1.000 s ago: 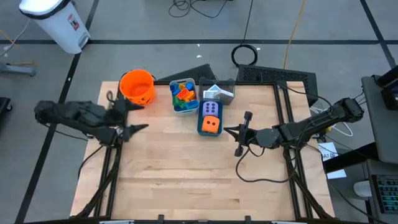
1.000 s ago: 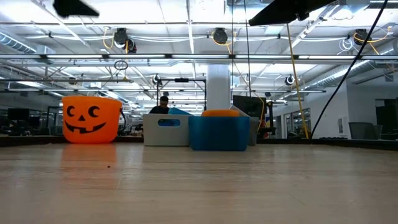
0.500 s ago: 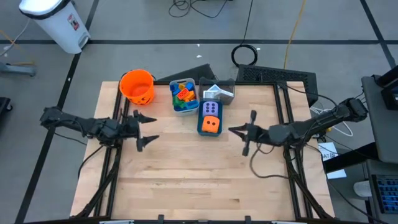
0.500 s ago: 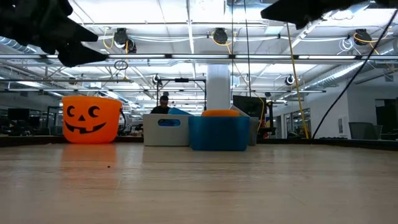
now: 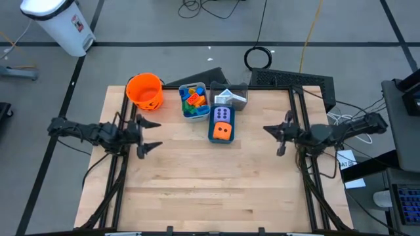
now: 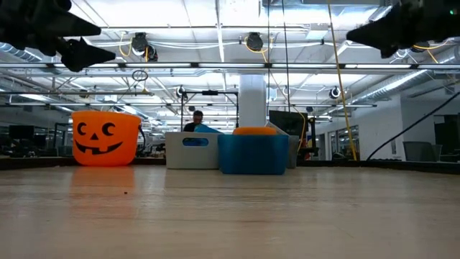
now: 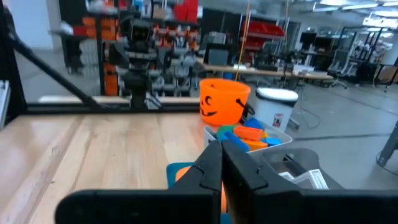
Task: Pick & Place Toys
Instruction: Return to Home Position
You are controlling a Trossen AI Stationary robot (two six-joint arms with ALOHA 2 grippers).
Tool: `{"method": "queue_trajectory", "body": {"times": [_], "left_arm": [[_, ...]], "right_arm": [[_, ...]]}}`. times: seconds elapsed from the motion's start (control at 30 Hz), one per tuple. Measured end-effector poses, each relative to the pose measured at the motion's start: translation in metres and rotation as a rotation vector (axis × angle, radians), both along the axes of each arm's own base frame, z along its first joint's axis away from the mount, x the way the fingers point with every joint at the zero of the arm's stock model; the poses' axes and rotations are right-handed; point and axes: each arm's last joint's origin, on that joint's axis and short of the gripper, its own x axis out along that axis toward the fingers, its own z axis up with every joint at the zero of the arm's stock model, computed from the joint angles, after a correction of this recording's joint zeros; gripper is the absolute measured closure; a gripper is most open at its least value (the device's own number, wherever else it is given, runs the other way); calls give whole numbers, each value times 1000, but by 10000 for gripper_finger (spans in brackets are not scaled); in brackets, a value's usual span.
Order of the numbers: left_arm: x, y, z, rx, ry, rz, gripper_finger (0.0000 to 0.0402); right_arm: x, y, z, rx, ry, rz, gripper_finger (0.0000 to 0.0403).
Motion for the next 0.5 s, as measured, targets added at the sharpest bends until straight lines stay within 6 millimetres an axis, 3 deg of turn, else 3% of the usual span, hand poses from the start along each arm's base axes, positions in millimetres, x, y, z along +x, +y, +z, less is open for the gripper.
{"method": "queue_trajectory", "body": {"times": [0.3,0.5], "left_arm": [[-2,0,1,2,-10,-4,5],[0,0,-9,3,10,1,5]], "right_arm": [[-25,-7,-31,9,-142,3,403],[-27,-3,-40,-16,-121,182,403]]}}
